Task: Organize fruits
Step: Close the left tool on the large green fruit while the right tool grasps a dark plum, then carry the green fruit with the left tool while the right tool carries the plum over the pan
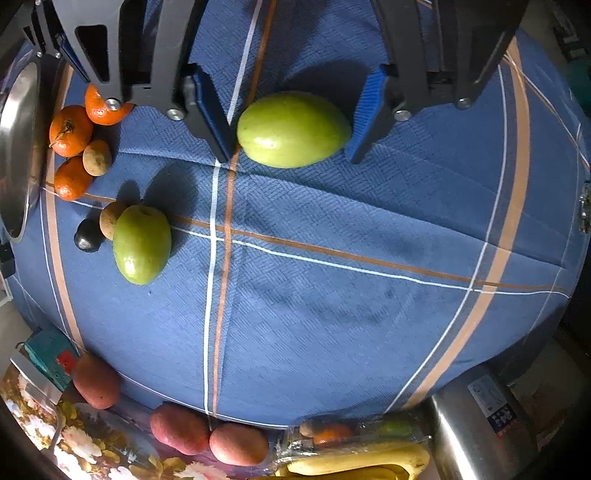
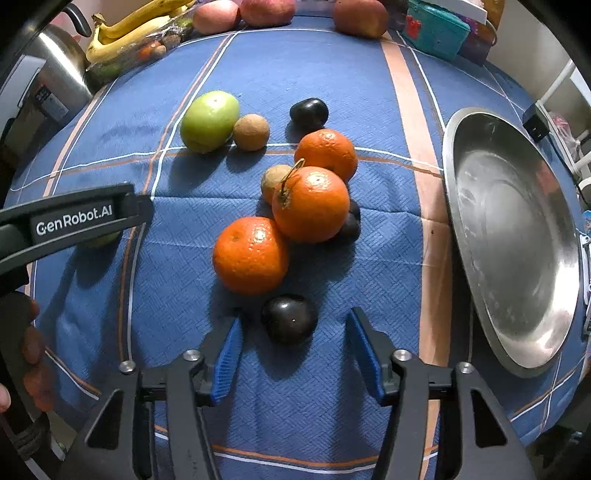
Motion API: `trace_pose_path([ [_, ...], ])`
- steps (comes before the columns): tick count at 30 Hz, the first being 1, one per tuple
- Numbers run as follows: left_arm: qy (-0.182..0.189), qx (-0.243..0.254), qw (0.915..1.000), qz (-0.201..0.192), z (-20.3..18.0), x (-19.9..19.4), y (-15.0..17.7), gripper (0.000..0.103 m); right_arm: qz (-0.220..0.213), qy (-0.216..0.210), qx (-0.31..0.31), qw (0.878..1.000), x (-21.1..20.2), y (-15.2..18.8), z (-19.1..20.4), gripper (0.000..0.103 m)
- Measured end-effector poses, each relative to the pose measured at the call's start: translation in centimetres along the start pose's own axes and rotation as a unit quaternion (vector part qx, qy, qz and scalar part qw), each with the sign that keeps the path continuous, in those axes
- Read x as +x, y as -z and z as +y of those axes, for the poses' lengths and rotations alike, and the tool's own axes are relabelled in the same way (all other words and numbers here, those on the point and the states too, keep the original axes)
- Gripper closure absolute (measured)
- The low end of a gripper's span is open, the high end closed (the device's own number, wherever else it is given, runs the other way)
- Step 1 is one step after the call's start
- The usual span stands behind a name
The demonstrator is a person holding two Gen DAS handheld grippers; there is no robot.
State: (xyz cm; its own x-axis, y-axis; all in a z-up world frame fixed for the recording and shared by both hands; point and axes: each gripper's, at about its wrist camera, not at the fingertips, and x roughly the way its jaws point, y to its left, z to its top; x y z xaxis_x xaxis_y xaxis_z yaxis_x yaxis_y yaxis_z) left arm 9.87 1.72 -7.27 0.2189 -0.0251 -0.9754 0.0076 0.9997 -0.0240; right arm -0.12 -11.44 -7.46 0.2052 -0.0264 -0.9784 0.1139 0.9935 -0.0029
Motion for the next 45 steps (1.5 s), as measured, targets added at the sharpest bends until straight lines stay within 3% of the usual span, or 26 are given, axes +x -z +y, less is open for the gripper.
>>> trace_pose_path([
  [7, -0.006, 0.003, 1.0000, -0.001, 0.6, -0.8, -0.3, 0.045, -0.005, -0.010, -0.009, 1.000, -0.4, -0.4, -0.5, 0.072],
  [18, -0.008, 0.006, 0.9999, -0.004, -0.3, -1.0, 0.7, 0.045, -0.005, -0.015, -0.008, 1.000, -0.3, -0.3, -0.5, 0.073],
  [31, 0.028, -0.014, 0.9995, -0.005, -0.1, -1.9, 0.9, 0.045, -0.019, -0.031, -0.003, 0.999, -2.1, -0.2, -1.2, 0.074],
  [45, 0.048, -0.027, 0.9949, -0.084, 1.3, -7.6, 0.5, 0.045, -0.089, -0.046, 0.031, 0.994, -7.5, -1.0, -3.2, 0.074],
])
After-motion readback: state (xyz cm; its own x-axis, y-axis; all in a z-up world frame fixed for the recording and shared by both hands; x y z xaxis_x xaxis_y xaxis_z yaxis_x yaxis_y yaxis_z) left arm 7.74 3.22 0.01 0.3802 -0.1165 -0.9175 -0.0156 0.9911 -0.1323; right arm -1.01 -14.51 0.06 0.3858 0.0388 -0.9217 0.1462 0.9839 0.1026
